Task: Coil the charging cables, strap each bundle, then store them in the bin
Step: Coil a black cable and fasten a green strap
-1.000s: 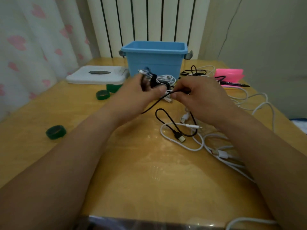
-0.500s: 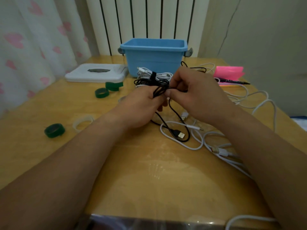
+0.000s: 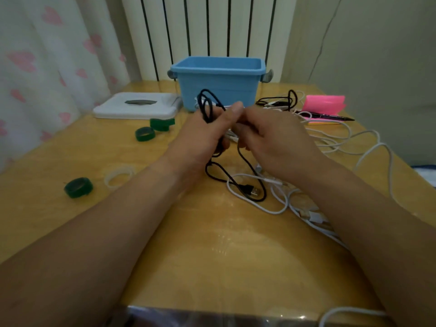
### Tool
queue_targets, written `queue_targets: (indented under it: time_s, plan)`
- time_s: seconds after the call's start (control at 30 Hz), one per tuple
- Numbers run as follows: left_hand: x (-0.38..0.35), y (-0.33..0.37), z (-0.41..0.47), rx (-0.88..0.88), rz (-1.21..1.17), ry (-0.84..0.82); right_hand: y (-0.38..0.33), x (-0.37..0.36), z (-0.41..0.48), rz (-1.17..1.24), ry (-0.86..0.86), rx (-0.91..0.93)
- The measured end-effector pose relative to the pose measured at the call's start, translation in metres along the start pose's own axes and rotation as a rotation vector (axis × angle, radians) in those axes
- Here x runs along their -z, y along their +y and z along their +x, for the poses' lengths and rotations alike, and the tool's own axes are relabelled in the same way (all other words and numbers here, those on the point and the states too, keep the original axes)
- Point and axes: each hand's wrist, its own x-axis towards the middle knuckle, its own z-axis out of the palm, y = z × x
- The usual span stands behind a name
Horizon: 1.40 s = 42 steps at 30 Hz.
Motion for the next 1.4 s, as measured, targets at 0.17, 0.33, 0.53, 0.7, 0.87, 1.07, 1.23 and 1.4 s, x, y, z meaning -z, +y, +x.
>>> queue_targets:
  time_s: [0.17,0.33,0.53,0.7,0.87,1.07,1.23,1.4]
  plan:
    - [-0.009,0.0,-0.002,0.04,-0.068,0.128,-0.008,-0.004,-0.001,-0.025,-0.028,0.049]
    - [0.006,0.005,0.005,0.009,-0.428,0.205,-0.002,-0.005,-0.002,-0.136,-0.06,0.053]
    - [0.032,0.013,0.007,0.074,-0.581,0.256,0.016,0.002,0.002,-0.198,-0.102,-0.023]
    - [0.04,0.008,0.006,0.068,-0.127,0.169,0.019,0.008,0.004,-0.27,0.018,-0.07]
    - [0.022,0.007,-0.001,0.027,0.461,-0.016,0.013,0.014,0.005,-0.164,0.142,-0.128]
    - [0.01,0.005,-0.005,-0.014,0.664,-0.166,-0.001,0.009,0.005,0.025,0.204,-0.114]
    - [0.013,0.004,-0.002,-0.016,0.479,-0.042,0.0,0.009,0.005,0.088,0.194,-0.121]
    - [0.018,0.007,-0.001,0.027,0.193,-0.004,0.01,0.007,0.006,0.064,0.16,-0.154]
